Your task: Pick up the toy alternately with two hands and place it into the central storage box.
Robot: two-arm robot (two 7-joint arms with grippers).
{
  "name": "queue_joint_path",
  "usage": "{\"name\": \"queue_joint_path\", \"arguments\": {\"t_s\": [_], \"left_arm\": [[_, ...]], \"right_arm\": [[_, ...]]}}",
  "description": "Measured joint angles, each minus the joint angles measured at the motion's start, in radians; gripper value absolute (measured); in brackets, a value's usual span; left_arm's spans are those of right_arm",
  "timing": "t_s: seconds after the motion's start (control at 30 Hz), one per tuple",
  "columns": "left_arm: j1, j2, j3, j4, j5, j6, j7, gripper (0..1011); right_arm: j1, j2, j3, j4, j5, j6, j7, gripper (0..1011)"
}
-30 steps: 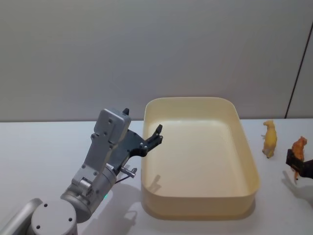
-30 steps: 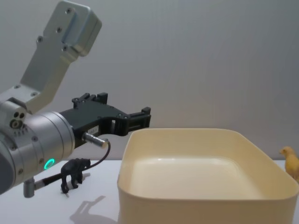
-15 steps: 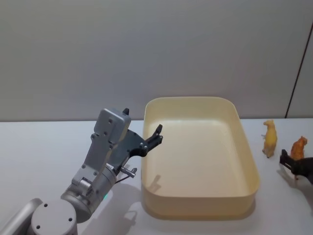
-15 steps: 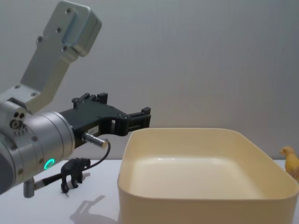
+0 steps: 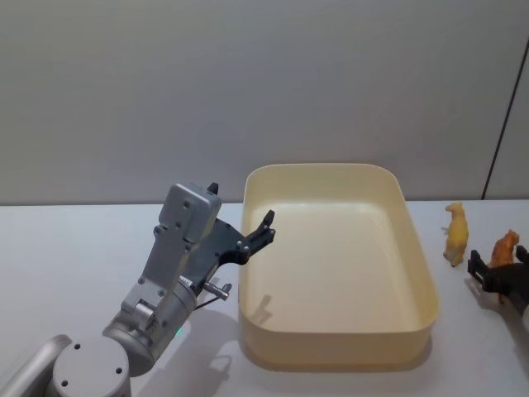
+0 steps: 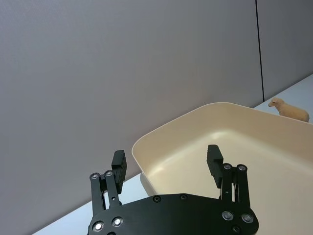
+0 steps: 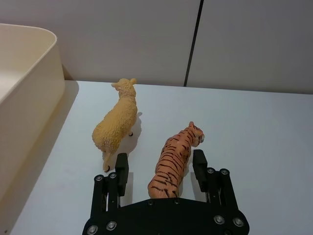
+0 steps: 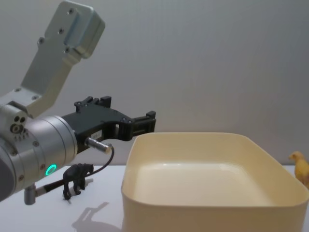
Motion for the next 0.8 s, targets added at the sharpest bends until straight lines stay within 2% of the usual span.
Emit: {"name": "queue_joint_path", "arguments": {"t_s": [0.27,0.5,0.6,0.8], "left_arm": [[0.0,0.0,0.0,0.0,0.0,0.0,0.0,1001],[0.0,0.0,0.0,0.0,0.0,0.0,0.0,1002],[0.0,0.0,0.0,0.0,0.0,0.0,0.0,1002],[0.0,0.0,0.0,0.0,0.0,0.0,0.0,1002]], "right_arm": [[0.011,-0.006,-0.003,0.016,-0.008,-0.001,0.001,589],[0.017,-0.009,-0.005,0.023,-0.012,-0.001,0.002,340],[0.018,-0.01,-0.005,0.025,-0.014,-0.001,0.002,305],[0.016,-0.008,-0.004,0.021,-0.015,-0.008,0.014,301]]}}
